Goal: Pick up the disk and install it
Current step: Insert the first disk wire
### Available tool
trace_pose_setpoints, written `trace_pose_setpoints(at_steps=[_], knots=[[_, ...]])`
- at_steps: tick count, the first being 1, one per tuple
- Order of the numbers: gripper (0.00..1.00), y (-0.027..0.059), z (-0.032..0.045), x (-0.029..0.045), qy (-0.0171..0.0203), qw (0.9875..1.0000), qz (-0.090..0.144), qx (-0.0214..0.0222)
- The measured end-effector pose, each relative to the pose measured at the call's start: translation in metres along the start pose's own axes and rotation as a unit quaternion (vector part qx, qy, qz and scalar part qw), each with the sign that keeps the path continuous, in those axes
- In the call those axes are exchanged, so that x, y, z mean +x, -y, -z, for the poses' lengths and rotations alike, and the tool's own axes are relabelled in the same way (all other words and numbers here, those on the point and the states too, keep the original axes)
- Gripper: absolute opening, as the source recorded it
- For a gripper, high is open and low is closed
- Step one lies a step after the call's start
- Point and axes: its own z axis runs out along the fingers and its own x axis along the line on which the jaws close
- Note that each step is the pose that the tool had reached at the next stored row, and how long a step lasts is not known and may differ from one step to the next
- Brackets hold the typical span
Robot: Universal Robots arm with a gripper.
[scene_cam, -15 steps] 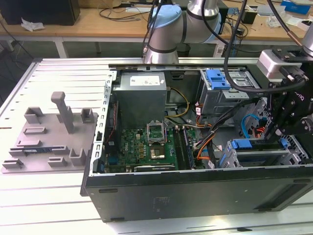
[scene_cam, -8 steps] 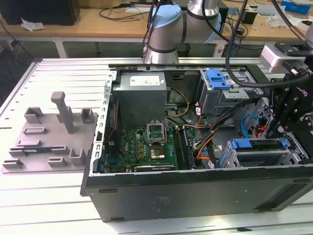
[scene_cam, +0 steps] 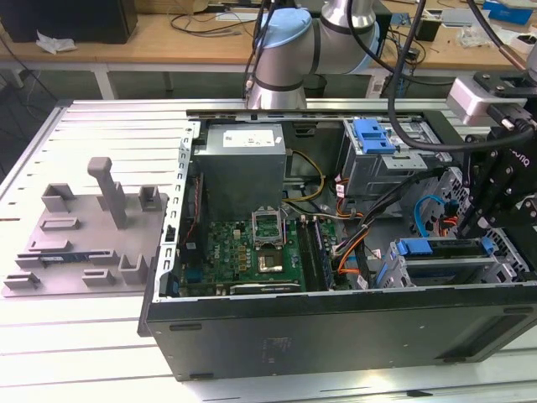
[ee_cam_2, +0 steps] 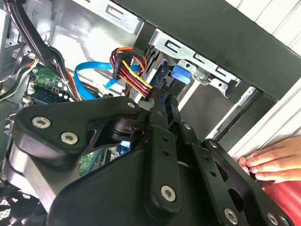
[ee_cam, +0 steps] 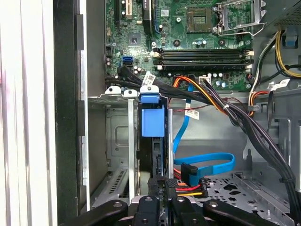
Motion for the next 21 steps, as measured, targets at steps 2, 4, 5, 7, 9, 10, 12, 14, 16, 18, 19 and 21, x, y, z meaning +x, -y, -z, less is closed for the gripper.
trace_pose_setpoints(at_steps=[2, 4, 5, 7, 9, 10, 12, 14, 16, 18, 19, 21], knots=[[0.16, 0.0000, -0.0004, 0.0000, 0.0000, 1.0000, 0.000, 0.0005], [0.16, 0.0000, -0.0009, 0.0000, 0.0001, 1.0000, 0.000, 0.0009], [0.16, 0.0000, -0.0010, 0.0000, 0.0001, 1.0000, 0.000, 0.0011], [0.16, -0.0002, -0.0015, 0.0000, 0.0001, 1.0000, 0.000, 0.0015], [0.16, -0.0004, -0.0017, 0.0000, 0.0001, 1.0000, 0.000, 0.0018], [0.16, -0.0006, -0.0018, 0.0000, 0.0002, 1.0000, 0.000, 0.0019], [0.16, -0.0009, -0.0019, 0.0000, 0.0002, 1.0000, 0.000, 0.0021], [0.16, -0.0009, -0.0021, -0.0001, 0.0001, 1.0000, 0.000, 0.0023], [0.16, -0.0010, -0.0024, -0.0001, 0.0000, 1.0000, 0.000, 0.0026], [0.16, -0.0010, -0.0030, -0.0001, 0.0002, 1.0000, 0.000, 0.0029], [0.16, -0.0010, -0.0032, -0.0001, 0.0001, 1.0000, 0.000, 0.0030], [0.16, -0.0010, -0.0039, -0.0001, 0.0001, 1.0000, 0.000, 0.0033]])
